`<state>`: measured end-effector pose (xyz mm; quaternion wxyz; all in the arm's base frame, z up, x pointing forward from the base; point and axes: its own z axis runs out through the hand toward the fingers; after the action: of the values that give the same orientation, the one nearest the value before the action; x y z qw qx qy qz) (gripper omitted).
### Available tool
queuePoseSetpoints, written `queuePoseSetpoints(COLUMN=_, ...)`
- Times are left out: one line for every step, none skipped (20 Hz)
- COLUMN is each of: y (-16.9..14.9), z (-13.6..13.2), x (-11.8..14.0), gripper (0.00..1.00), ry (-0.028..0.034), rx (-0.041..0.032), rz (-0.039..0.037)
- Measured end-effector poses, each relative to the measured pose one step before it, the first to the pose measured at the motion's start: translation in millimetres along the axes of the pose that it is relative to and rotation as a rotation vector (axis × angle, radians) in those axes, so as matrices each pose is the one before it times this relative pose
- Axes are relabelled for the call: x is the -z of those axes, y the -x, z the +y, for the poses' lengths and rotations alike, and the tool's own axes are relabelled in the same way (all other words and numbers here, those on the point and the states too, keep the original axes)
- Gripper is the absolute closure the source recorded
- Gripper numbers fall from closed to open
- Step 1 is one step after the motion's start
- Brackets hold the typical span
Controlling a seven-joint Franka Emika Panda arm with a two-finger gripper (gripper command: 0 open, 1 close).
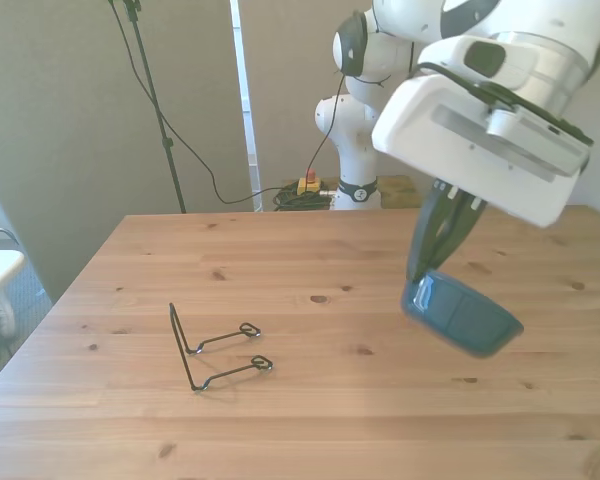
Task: Unload the bowl
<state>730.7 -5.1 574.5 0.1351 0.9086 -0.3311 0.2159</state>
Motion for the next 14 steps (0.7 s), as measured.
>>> queuePoseSetpoints(y=-1.58, z=11.92, x=2.37, gripper=1.0, ry=-0.02237, rx=0.00226, rz=-0.02734)
queuePoseSetpoints(y=-0.27, z=11.16, x=1.18, gripper=1.0, ry=-0.02816, rx=0.00588, rz=-0.0318)
queuePoseSetpoints(y=0.3, z=11.09, x=-0.68, gripper=1.0, ry=-0.02558, rx=0.00673, rz=-0.03041)
queuePoseSetpoints(y=0.49, z=11.35, x=-3.32, gripper=1.0, ry=-0.01702, rx=0.00325, rz=-0.02302)
queuePoseSetpoints(y=1.3, z=10.57, x=-6.57, gripper=1.0, ry=-0.01725, rx=0.0044, rz=-0.02493)
queuePoseSetpoints(y=1.97, z=10.16, x=-9.0, gripper=1.0, ry=-0.01763, rx=0.0056, rz=-0.02707)
queuePoseSetpoints(y=2.65, z=10.54, x=-11.39, gripper=1.0, ry=-0.01253, rx=0.00884, rz=-0.02752)
queuePoseSetpoints(y=3.5, z=9.57, x=-13.74, gripper=1.0, ry=-0.01, rx=0.01257, rz=-0.02781)
queuePoseSetpoints(y=5.7, z=8.79, x=-16.44, gripper=1.0, ry=-0.01704, rx=0.01789, rz=-0.03495)
queuePoseSetpoints(y=5.21, z=7.97, x=-15.15, gripper=1.0, ry=-0.02256, rx=0.01873, rz=-0.02919)
queuePoseSetpoints(y=6.43, z=6.16, x=-13.32, gripper=1.0, ry=-0.01582, rx=0.02173, rz=-0.02027)
queuePoseSetpoints(y=9.14, z=3.04, x=-11.91, gripper=1.0, ry=-0.01191, rx=0.02123, rz=-0.01724)
queuePoseSetpoints(y=9.82, z=1.02, x=-8.08, gripper=1.0, ry=-0.00815, rx=0.0163, rz=-0.01424)
queuePoseSetpoints(y=9.31, z=-1.06, x=-4.56, gripper=1.0, ry=-0.00588, rx=0.01466, rz=-0.0112)
